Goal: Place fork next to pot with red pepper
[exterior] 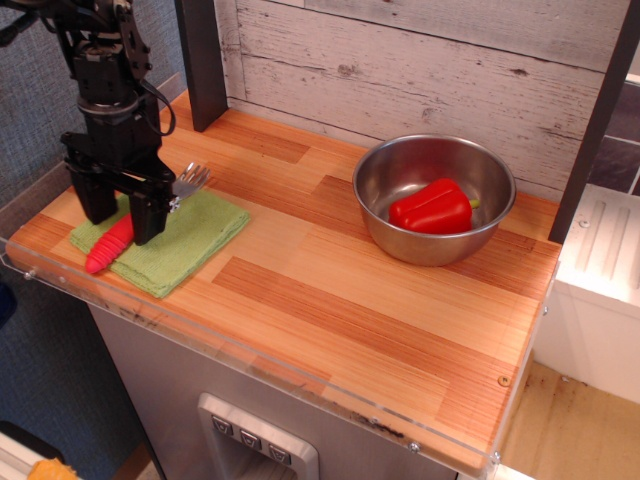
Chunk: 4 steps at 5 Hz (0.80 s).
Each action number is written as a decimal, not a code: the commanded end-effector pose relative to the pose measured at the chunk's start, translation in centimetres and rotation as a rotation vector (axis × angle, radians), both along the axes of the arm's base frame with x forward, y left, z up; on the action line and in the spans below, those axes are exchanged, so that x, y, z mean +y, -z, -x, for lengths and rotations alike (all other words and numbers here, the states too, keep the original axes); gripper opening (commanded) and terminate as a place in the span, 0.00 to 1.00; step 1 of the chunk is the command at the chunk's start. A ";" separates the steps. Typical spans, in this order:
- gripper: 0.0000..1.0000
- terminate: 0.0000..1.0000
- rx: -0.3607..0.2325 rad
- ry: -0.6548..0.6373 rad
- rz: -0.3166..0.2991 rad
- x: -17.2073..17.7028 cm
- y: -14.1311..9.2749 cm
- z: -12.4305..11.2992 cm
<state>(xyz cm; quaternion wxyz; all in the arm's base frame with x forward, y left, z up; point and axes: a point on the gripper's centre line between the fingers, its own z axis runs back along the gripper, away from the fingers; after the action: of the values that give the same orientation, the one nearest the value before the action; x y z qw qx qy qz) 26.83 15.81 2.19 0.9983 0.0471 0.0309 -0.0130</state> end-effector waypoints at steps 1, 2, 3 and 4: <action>1.00 0.00 -0.020 0.023 -0.017 -0.1 -0.7 -0.6; 1.00 0.00 -0.012 0.027 -0.014 -0.3 -0.4 -0.7; 0.00 0.00 -0.028 0.034 -0.014 -0.5 -1.4 -0.9; 0.00 0.00 -0.107 -0.004 -0.046 -0.8 -5.3 -0.6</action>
<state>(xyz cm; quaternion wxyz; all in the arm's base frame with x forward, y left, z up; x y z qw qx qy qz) 27.48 14.83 6.28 0.9983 0.0580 -0.0070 -0.0034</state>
